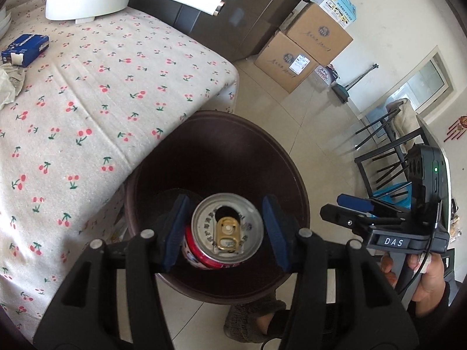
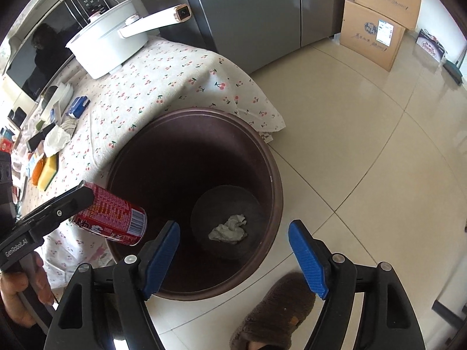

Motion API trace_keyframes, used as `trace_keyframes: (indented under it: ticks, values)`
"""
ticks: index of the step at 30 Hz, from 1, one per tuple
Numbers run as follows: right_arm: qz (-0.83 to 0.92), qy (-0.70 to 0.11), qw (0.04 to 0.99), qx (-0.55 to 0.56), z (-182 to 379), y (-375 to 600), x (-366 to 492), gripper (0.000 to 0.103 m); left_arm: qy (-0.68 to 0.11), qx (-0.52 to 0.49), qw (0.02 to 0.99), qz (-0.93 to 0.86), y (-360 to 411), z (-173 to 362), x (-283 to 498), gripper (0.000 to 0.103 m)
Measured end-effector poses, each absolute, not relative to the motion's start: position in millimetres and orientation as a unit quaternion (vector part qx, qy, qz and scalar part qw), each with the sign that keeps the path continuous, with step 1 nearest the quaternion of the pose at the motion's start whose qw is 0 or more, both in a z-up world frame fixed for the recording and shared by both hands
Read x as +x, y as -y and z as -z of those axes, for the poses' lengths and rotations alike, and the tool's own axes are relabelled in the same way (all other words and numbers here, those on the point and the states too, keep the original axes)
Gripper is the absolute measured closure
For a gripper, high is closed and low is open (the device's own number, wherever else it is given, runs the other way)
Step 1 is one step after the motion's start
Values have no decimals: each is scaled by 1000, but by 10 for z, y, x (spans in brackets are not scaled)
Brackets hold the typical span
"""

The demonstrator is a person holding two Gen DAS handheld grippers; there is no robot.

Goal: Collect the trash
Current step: 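Release the paper into the bin with the right gripper while the left gripper drops the red can in, then move the right gripper to the white tissue and grasp it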

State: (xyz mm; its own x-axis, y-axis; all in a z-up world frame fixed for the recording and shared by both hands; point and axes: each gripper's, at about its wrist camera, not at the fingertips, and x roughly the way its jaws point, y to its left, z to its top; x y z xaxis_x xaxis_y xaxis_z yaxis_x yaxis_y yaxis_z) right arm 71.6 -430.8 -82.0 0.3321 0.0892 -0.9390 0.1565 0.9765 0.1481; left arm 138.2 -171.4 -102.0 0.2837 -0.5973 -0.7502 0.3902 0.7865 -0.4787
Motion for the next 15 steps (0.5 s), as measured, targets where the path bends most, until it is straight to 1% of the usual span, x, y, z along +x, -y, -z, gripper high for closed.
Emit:
trace_keyframes:
  ticks: [1, 2, 4, 5, 6, 15]
  values:
    - [22, -578, 809, 106, 822, 4316, 716, 24, -513, -106, 795, 307, 1679, 1014, 1395, 37]
    - [23, -578, 809, 107, 825, 4325, 717, 24, -515, -110, 796, 299, 1643, 1001, 1412, 19]
    - [25, -578, 809, 109, 824, 4339, 720, 23, -511, -112, 806, 276, 1536, 952, 1429, 6]
    - [27, -577, 809, 110, 822, 4341, 725, 23, -511, -108, 811, 264, 1489, 938, 1440, 3]
    - [27, -576, 810, 111, 815, 4345, 725, 22, -514, -101, 814, 252, 1444, 930, 1451, 1]
    - [20, -568, 815, 111, 737, 4230, 785, 20, -525, -73, 823, 202, 1041, 878, 1399, 1]
